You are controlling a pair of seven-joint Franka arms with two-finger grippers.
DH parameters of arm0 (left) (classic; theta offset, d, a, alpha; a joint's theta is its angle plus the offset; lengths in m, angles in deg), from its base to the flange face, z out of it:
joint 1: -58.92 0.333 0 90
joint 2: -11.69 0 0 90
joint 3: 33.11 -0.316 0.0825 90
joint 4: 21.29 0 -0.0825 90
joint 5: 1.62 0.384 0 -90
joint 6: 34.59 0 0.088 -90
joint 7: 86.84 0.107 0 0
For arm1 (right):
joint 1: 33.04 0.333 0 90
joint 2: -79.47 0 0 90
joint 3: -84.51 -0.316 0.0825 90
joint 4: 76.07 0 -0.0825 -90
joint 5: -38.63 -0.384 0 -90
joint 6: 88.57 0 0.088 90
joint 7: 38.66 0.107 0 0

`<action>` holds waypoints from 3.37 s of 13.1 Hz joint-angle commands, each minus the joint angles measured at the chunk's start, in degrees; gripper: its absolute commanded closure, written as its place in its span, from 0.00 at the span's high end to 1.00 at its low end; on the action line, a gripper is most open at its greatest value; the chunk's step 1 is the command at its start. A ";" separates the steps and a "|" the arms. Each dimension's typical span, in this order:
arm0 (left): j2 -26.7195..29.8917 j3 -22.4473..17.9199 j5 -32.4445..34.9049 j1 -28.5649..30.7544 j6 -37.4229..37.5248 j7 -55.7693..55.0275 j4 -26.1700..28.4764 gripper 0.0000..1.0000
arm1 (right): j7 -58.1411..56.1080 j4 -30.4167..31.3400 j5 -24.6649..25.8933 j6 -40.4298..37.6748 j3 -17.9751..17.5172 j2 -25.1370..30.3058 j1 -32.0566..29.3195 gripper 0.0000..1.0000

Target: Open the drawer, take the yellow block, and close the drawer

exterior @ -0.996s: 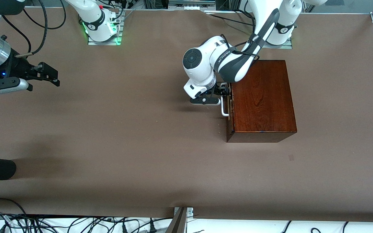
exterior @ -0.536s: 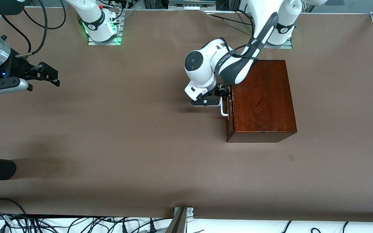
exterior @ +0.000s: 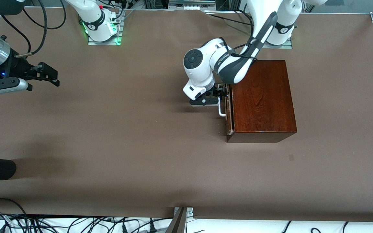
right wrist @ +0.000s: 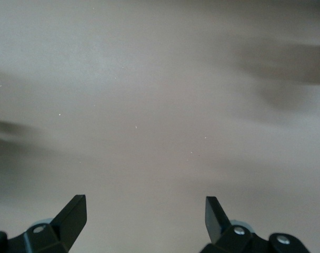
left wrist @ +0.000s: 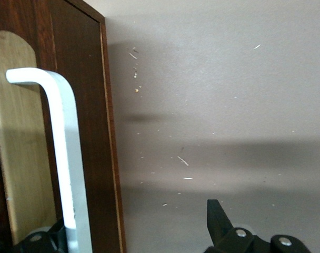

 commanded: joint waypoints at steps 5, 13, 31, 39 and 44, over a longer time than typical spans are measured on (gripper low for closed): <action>-5.42 0.44 0.16 -4.26 -9.14 -5.91 -5.43 1.00 | 0.49 -0.96 0.91 -1.12 0.13 -0.11 0.02 1.00; -7.89 0.70 -3.01 -4.88 -8.79 -5.48 -11.51 1.00 | 0.41 -0.96 0.91 -1.21 0.13 -0.11 0.02 1.00; 7.74 0.79 -8.27 14.70 30.75 15.24 -28.38 1.00 | -1.88 -0.79 2.23 -5.43 -0.05 -2.65 0.99 1.00; 24.25 0.70 -16.54 36.59 32.55 43.29 -11.65 1.00 | -14.25 -2.45 1.53 -6.05 -9.69 -5.02 12.05 1.00; 36.31 0.61 -12.60 37.40 18.40 49.69 6.31 1.00 | -14.53 -17.01 3.36 -1.83 -14.64 -20.20 27.94 1.00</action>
